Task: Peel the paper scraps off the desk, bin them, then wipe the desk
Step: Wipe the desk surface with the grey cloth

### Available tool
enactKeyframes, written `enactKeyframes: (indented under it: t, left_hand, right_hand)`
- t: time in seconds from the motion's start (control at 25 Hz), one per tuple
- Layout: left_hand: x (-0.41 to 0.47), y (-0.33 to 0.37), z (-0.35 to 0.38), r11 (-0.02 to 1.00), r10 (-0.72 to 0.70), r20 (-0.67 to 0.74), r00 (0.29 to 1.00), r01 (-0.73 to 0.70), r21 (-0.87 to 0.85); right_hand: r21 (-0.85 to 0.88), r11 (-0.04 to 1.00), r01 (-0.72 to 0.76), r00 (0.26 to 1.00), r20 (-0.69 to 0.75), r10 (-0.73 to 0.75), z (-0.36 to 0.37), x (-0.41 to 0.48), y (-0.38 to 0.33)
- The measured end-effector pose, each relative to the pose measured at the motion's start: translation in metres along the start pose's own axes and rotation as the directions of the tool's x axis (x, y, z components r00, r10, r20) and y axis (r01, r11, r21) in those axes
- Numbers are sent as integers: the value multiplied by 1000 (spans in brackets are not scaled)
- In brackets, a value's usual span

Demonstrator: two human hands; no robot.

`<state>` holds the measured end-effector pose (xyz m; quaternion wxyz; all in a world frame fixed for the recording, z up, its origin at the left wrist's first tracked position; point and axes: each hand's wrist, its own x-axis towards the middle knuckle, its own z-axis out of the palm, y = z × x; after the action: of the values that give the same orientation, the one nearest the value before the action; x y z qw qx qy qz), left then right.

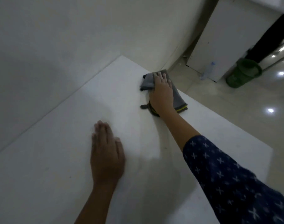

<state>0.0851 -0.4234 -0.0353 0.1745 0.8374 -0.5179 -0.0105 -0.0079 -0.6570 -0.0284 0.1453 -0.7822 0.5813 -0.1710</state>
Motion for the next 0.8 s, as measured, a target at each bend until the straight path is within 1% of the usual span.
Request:
enactKeyframes:
  t: [0.2,0.36,0.4,0.48,0.56,0.6,0.64,0.68,0.72,0.76,0.8]
  left_hand:
    - [-7,-1,0,1000,-5,-2,1000,5,2]
    - [-26,3,-3,999,-34,29,999,34,-5]
    - [-32,3,-4,999,-34,46,998,35,-12]
    - [-50,6,-7,999,-17,81,997,20,-34]
    - [-67,10,-8,997,5,108,994,4,-81]
    - [-74,12,-9,991,-12,125,992,29,-130]
    - [-81,17,-12,976,-63,139,988,90,-201]
    - [-86,23,-17,944,-137,156,978,176,-277]
    - [-91,30,-24,898,-214,177,961,265,-351]
    - [-96,39,-32,842,-267,192,944,326,-430]
    - [-102,48,-41,771,-301,209,931,366,-520]
  right_hand:
    - [47,994,-95,994,-56,98,-73,-105,105]
    - [139,985,-98,990,-88,110,-127,-154,183]
    - [125,984,-130,987,-77,140,-134,-156,201]
    - [43,968,-247,967,-46,249,-147,-146,228]
    - [-128,950,-284,958,3,287,-157,-133,238]
    - [-251,937,-242,967,22,255,-160,-130,236]
    - [-366,918,-153,984,28,175,-164,-130,231]
    - [-435,900,-42,998,23,58,-167,-133,223]
    - [-451,891,57,998,10,-58,-170,-139,208]
    - [-424,896,133,989,-1,-148,-171,-147,191]
    - [-356,912,205,973,-23,-228,-170,-157,170]
